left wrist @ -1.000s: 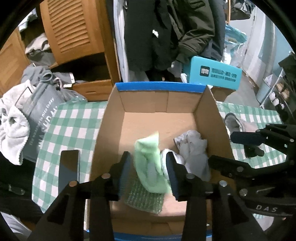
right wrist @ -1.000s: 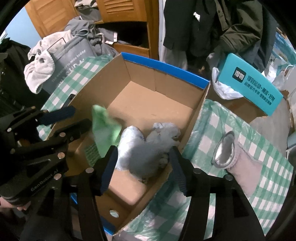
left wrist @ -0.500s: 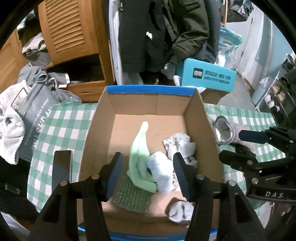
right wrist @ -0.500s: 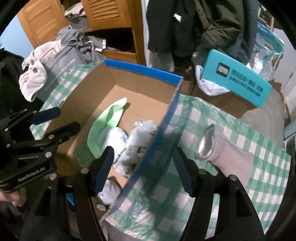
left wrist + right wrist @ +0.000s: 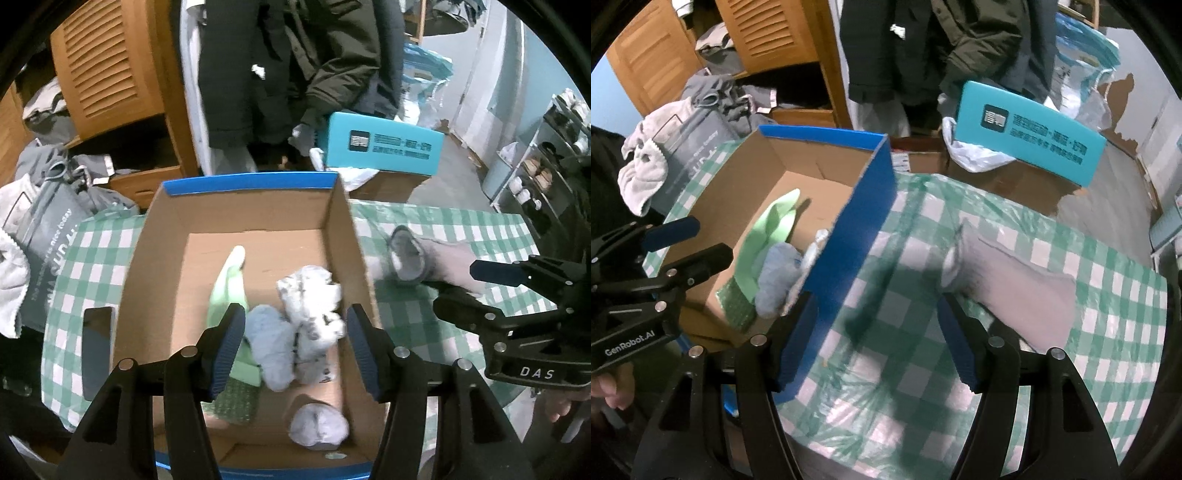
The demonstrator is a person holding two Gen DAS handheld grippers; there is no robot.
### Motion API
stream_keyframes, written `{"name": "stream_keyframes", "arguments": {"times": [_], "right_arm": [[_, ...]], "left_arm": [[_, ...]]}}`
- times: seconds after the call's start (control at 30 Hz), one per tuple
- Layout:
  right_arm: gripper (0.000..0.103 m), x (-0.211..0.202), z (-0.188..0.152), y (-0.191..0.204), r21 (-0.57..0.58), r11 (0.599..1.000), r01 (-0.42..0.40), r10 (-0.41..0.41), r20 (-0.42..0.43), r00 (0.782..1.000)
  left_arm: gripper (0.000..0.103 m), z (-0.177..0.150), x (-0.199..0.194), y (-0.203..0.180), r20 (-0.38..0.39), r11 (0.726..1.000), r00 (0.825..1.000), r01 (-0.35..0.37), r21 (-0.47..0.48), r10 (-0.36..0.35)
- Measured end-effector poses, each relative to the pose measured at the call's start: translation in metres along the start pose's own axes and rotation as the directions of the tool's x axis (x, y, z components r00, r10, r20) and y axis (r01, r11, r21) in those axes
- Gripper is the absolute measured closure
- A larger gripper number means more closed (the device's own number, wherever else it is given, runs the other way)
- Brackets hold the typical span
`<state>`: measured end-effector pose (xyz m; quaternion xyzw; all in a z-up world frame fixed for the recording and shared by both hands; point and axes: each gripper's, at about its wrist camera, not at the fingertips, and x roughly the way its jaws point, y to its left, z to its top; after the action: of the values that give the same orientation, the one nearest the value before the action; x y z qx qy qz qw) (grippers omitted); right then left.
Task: Organize soft objects
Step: 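Lower the grey sock into the box and open the right gripper, then withdraw both grippers from the box toward the long grey sock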
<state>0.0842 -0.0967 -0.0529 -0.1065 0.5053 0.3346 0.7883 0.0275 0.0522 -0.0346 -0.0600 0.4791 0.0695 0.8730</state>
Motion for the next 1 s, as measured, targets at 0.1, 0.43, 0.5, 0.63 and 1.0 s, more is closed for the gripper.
{"name": "stream_keyframes", "arguments": {"times": [0.1, 0.43, 0.5, 0.63, 1.0], "right_arm": [[0.031, -0.004, -0.005, -0.011, 0.018, 1.000, 0.006, -0.006, 0.008, 1.000], [0.030, -0.013, -0.025, -0.051, 0.078, 0.996, 0.031, -0.033, 0.018, 0.999], [0.030, -0.015, -0.029, -0.058, 0.088, 0.995, 0.037, -0.039, 0.018, 0.999], [0.030, -0.018, -0.037, -0.071, 0.102, 0.993, 0.054, -0.056, 0.015, 0.998], [0.027, -0.019, -0.052, -0.099, 0.115, 0.988, 0.101, -0.102, 0.005, 0.995]], "left_arm": [[0.044, 0.001, 0.001, -0.012, -0.002, 1.000, 1.000, 0.013, 0.017, -0.013], [0.044, 0.001, 0.008, -0.054, -0.026, 0.995, 0.999, 0.042, 0.089, -0.040], [0.044, 0.002, 0.010, -0.060, -0.031, 0.994, 0.998, 0.049, 0.097, -0.046], [0.044, 0.002, 0.014, -0.073, -0.042, 0.992, 0.998, 0.058, 0.110, -0.054], [0.037, -0.001, 0.035, -0.101, -0.089, 0.987, 0.994, 0.072, 0.147, -0.059]]}}
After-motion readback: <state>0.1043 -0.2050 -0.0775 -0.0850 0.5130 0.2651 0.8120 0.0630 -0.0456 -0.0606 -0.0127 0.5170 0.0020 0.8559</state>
